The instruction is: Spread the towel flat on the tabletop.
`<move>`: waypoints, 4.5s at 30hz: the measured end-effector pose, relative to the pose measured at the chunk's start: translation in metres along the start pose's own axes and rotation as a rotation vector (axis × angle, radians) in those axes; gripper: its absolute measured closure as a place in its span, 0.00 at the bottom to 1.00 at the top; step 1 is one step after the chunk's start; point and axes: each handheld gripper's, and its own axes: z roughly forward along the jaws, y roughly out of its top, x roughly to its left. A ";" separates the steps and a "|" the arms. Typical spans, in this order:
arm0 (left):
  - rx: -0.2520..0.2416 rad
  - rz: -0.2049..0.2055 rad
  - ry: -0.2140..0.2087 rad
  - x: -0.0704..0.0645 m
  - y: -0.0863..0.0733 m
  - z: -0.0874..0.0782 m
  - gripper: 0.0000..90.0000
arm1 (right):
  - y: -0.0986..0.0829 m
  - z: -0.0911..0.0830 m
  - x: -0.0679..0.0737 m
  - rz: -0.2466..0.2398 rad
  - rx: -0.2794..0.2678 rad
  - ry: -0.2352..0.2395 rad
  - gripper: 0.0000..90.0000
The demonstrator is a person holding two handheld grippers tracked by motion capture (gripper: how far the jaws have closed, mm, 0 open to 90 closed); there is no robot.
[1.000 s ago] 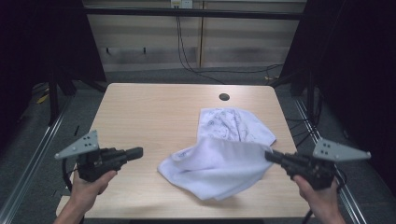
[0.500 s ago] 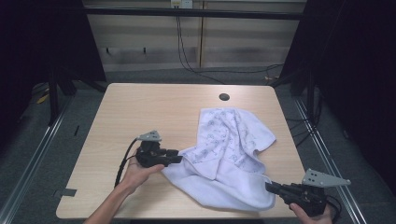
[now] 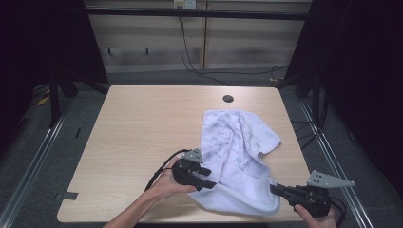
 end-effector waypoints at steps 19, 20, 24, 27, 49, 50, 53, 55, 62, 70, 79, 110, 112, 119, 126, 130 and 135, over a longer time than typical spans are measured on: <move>-0.431 0.008 -0.165 -0.116 -0.099 -0.199 0.95 | 0.001 -0.071 0.096 -0.112 -0.047 0.141 0.81; -0.427 -0.005 -0.141 -0.113 -0.101 -0.203 0.91 | 0.005 -0.072 0.098 -0.111 -0.068 0.154 0.80; -0.428 -0.041 -0.091 -0.079 -0.096 -0.204 0.77 | 0.007 -0.052 0.079 -0.104 -0.035 0.088 0.75; -0.383 -0.107 -0.031 -0.043 -0.084 -0.188 0.77 | 0.002 -0.017 0.050 -0.066 0.017 0.072 0.74; 0.054 -0.109 0.177 0.024 -0.069 -0.066 1.00 | 0.002 0.102 0.015 -0.069 0.317 0.023 0.99; 0.049 -0.120 0.180 0.021 -0.074 -0.071 1.00 | 0.002 0.093 0.015 -0.070 0.299 0.016 0.99; 0.061 -0.150 0.170 0.008 -0.091 -0.087 1.00 | -0.001 0.061 0.015 -0.052 0.248 -0.011 0.99; 0.081 -0.161 0.158 -0.004 -0.099 -0.096 1.00 | -0.007 0.038 0.017 -0.037 0.241 -0.020 0.99; 0.047 -0.155 0.023 -0.035 -0.116 -0.115 0.98 | -0.026 -0.009 0.031 -0.029 0.313 -0.092 0.91; -0.038 -0.208 0.175 0.029 -0.073 -0.089 0.81 | -0.005 0.023 0.004 -0.065 0.180 -0.106 0.72; 0.003 -0.171 0.300 0.063 -0.050 -0.052 0.91 | 0.044 0.107 -0.035 -0.145 0.204 -0.154 0.71; -0.141 -0.318 0.303 0.067 -0.070 -0.113 0.65 | 0.014 0.104 -0.021 -0.128 0.271 -0.089 0.70; -0.145 -0.342 0.348 0.082 -0.066 -0.107 0.60 | 0.021 0.111 -0.029 -0.124 0.254 -0.097 0.69; -0.068 -0.339 0.290 0.090 -0.063 -0.079 0.63 | 0.027 0.122 -0.045 -0.102 0.245 -0.148 0.67; -0.086 -0.264 0.247 0.075 -0.054 -0.072 0.95 | 0.023 0.110 -0.050 -0.079 0.219 -0.159 0.68; -0.189 -0.171 0.214 0.047 -0.034 -0.079 0.96 | 0.022 0.106 -0.052 -0.063 0.214 -0.168 0.68; -0.159 -0.011 0.085 -0.009 -0.013 -0.057 0.95 | 0.023 0.104 -0.054 -0.057 0.200 -0.177 0.68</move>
